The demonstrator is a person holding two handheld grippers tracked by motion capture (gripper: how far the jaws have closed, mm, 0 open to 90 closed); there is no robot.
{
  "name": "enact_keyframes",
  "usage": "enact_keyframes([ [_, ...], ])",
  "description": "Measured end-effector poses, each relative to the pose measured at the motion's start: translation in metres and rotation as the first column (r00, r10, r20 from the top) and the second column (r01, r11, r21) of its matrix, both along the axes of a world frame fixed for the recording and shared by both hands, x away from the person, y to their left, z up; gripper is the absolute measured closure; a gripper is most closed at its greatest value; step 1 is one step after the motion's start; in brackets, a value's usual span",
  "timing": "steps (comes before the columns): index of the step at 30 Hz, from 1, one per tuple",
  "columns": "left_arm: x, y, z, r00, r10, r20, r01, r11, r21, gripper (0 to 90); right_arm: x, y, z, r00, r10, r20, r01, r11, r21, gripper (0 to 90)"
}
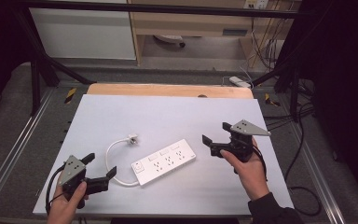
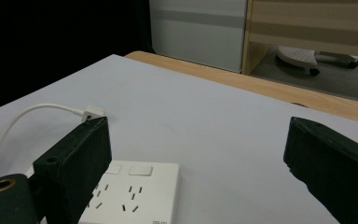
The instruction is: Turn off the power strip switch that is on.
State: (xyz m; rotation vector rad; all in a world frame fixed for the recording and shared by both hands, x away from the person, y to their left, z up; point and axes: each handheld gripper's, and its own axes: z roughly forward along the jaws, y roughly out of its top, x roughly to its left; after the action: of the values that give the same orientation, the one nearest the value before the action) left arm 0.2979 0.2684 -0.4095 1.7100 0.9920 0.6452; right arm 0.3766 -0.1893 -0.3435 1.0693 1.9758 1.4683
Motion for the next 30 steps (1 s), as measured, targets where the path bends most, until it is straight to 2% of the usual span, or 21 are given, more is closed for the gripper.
enact_keyframes([
  [17, 0.0, 0.001, 0.001, 1.0, 0.004, 0.005, -0.004, 1.0, 0.001, 4.7, 0.004, 0.02, 0.0, 0.9992, 0.039, 0.012, -0.039, 0.999, -0.006, 17.8],
  [24, 0.0, 0.002, 0.001, 0.9999, 0.008, 0.009, -0.008, 1.0, 0.0, 4.7, 0.005, 0.029, -0.001, 0.9978, 0.063, 0.021, -0.063, 0.998, -0.011, 27.3],
  [30, 0.0, 0.002, 0.001, 0.9999, 0.01, 0.01, -0.01, 0.9999, -0.004, 4.7, 0.006, 0.039, -0.004, 0.9958, 0.087, 0.03, -0.086, 0.996, -0.023, 40.5],
])
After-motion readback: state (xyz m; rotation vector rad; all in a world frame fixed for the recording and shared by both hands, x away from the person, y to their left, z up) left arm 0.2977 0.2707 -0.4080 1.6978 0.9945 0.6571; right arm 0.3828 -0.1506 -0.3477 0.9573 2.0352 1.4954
